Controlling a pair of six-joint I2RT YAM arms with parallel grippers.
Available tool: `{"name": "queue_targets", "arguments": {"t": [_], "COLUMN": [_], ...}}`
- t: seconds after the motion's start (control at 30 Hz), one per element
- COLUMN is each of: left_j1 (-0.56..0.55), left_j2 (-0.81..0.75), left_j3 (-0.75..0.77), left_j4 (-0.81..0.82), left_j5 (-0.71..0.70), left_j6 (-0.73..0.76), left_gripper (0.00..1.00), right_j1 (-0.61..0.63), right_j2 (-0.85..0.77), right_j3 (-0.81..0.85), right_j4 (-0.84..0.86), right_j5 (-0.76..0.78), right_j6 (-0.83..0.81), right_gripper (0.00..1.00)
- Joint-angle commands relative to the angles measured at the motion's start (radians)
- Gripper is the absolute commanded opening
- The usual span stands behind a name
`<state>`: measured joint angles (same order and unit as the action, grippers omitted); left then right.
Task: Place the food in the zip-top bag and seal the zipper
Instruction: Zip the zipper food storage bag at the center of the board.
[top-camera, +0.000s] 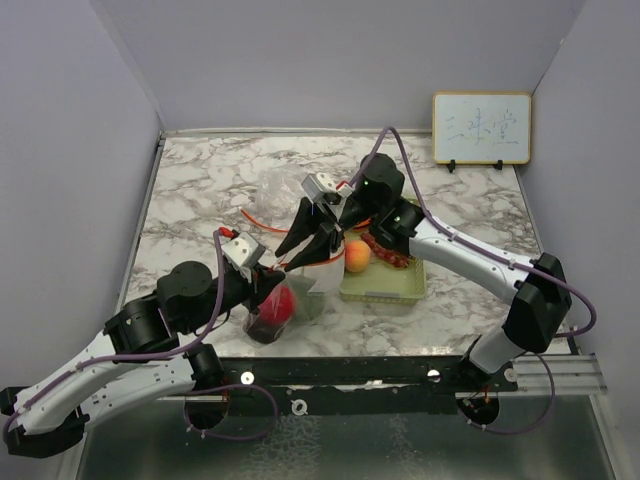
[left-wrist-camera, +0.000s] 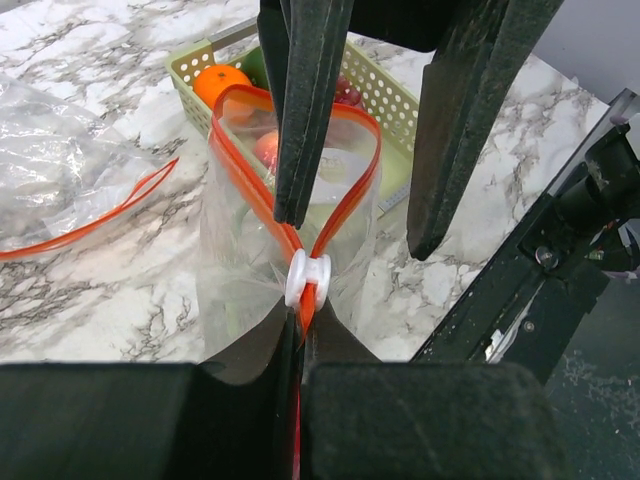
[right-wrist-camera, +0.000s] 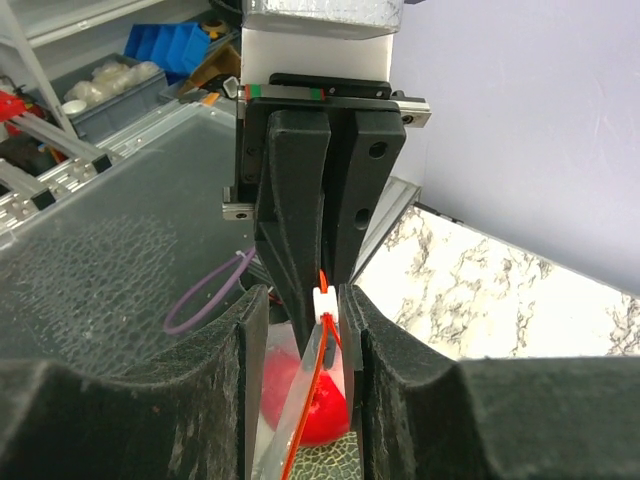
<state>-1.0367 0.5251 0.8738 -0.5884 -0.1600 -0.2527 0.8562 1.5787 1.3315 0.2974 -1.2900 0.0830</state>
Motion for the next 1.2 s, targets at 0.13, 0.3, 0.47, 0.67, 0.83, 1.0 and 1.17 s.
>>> {"name": "queue_targets", "arguments": {"t": [0.13,0.3,0.47,0.67,0.83,1.0,1.17], "left_j1": [-0.006,-0.006,-0.006,-0.006,-0.006,-0.006,-0.006], "left_j2": [-0.024,-0.021,-0.021,-0.024,-0.036,-0.042,-0.038], "left_j3": [-0.006,-0.006,-0.008,-0.012,-0.012,-0.012,-0.019], "left_j4": [0.066,0.067,0.069,0.072,0.072,0.074,0.078], "left_j5": [-0.008,-0.005,-0.008,-0.018,-0.028,-0.033,-0.032], "left_j6": [-0.006,-0.006,-0.004,-0.001,-0.002,0.000,0.003], "left_gripper": [0.00,0.00,0.00,0.00,0.00,0.00,0.00], "right_j1": [0.008,0.015,0.019,0.025,0.029,0.030,0.034], "right_j2": [0.050,0.071,0.077,0.092,0.101,0.106,0.110], "right_j3": [0.045,0.060,0.067,0.078,0.087,0.090,0.096], "right_j4": [0.036,0.028,0.028,0.018,-0.035,-0.050,-0.040], "right_j5": [0.001,-0.001,-0.010,-0.026,-0.047,-0.039,-0.036], "right_j6": [0.029,0.027,0.027,0.029,0.000,-0.003,0.008], "right_gripper": [0.37,0.36,0.35,0.26,0.26,0.31,0.25]}}
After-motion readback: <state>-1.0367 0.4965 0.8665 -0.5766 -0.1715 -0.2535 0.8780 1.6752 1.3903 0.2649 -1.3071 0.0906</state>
